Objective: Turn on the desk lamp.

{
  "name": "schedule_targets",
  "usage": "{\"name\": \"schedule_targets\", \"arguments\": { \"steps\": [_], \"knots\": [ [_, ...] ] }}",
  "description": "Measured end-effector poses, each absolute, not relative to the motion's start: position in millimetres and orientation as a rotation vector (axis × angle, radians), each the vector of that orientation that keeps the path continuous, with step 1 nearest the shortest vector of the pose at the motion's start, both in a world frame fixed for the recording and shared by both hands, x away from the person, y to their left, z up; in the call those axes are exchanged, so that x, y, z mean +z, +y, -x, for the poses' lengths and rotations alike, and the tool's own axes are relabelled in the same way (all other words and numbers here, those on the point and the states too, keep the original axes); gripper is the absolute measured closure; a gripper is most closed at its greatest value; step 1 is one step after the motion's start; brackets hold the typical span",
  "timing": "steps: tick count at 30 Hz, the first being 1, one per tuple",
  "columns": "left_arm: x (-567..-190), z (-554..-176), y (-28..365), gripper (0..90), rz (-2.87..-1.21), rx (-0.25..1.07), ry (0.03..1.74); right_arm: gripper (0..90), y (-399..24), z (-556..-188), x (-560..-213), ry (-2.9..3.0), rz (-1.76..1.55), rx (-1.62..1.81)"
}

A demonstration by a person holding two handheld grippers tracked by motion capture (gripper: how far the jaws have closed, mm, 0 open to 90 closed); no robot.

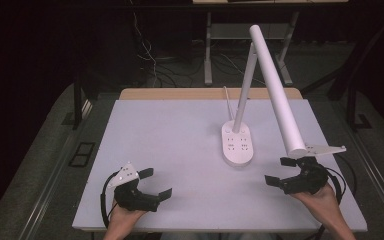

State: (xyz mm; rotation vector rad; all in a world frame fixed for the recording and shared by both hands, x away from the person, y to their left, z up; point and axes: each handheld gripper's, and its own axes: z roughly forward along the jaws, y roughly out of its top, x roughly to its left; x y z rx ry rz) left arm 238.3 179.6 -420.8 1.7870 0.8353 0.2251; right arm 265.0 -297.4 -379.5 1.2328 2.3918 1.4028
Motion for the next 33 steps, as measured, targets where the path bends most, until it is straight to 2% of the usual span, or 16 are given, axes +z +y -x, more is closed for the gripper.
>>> {"name": "schedule_targets", "arguments": {
  "steps": [33],
  "knots": [
    [-421.1, -238.5, 179.2, 0.0, -1.787, 0.231, 0.845, 0.5, -280.1, -320.6, -355.9, 2.475, -1.198, 1.308]
  ]
}}
